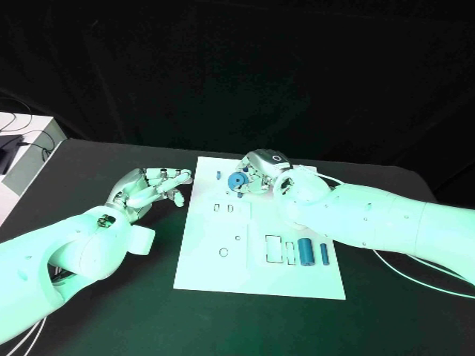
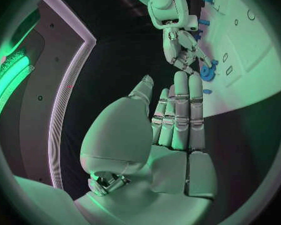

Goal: Assemble the parts on the task board

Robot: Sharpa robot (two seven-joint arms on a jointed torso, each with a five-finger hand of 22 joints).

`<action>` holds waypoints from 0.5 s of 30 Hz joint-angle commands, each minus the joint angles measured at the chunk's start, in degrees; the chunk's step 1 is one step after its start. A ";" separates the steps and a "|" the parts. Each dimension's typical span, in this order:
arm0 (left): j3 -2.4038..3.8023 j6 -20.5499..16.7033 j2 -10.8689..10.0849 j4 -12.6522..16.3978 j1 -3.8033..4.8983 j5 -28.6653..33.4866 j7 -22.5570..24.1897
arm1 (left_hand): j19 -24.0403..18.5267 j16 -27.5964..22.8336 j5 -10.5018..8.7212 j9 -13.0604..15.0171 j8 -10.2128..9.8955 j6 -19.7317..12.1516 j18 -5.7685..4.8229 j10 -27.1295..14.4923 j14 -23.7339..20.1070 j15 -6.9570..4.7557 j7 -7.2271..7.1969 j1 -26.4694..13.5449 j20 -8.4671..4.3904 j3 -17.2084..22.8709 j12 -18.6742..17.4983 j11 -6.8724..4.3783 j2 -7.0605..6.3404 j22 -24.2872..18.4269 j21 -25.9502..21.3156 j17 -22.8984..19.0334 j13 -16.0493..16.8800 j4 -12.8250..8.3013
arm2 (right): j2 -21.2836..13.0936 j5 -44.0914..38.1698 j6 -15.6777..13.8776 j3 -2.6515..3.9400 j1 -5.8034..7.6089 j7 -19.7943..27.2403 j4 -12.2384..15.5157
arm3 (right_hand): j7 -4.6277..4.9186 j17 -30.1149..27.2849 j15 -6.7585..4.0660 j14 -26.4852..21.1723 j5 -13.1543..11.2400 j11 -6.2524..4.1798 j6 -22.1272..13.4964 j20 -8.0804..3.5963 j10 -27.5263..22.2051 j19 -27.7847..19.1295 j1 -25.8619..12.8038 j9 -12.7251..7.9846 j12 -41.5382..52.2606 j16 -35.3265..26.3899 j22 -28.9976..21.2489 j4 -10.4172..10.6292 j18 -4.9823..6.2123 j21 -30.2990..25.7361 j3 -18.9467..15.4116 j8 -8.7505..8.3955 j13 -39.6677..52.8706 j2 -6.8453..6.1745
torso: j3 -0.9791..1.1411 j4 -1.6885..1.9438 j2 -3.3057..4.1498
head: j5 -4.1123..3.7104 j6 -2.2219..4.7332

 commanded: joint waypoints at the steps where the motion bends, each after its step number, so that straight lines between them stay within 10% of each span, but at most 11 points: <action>1: 0.04 0.87 0.08 0.02 -0.02 0.08 0.26 | -0.37 0.08 -0.16 -0.04 -0.04 -0.33 0.59 -0.47 -0.43 0.01 -0.04 0.03 -0.05 0.21 -0.07 -0.02 -0.12 -0.05 0.33 -0.06 0.02 -0.12 | 0.02 -0.81 1.02 0.02 -0.05 -0.42 -0.10 | -0.27 0.06 0.19 0.04 0.66 -0.20 0.42 0.30 -0.04 5.17 0.70 0.08 0.15 0.24 12.01 -0.81 -0.32 0.18 0.16 -0.18 -0.06 0.49 | 0.00 0.00 -0.04 | 0.03 -0.14; 15: 0.04 0.83 0.07 -0.03 -0.02 0.08 0.27 | -0.43 0.09 -0.16 -0.04 -0.05 -0.33 0.58 -0.48 -0.47 0.02 0.00 -0.02 -0.03 0.19 -0.08 -0.01 -0.09 -0.23 0.44 -0.07 0.02 -0.10 | 0.22 -0.95 1.46 0.02 -0.07 -0.67 -0.36 | -0.67 0.05 -0.23 0.09 3.39 -0.75 2.64 -0.13 0.45 5.18 1.11 -0.23 0.44 0.00 12.04 -6.76 -0.45 0.28 3.09 -0.21 0.25 5.05 | 0.02 -0.01 -0.05 | 0.03 -0.17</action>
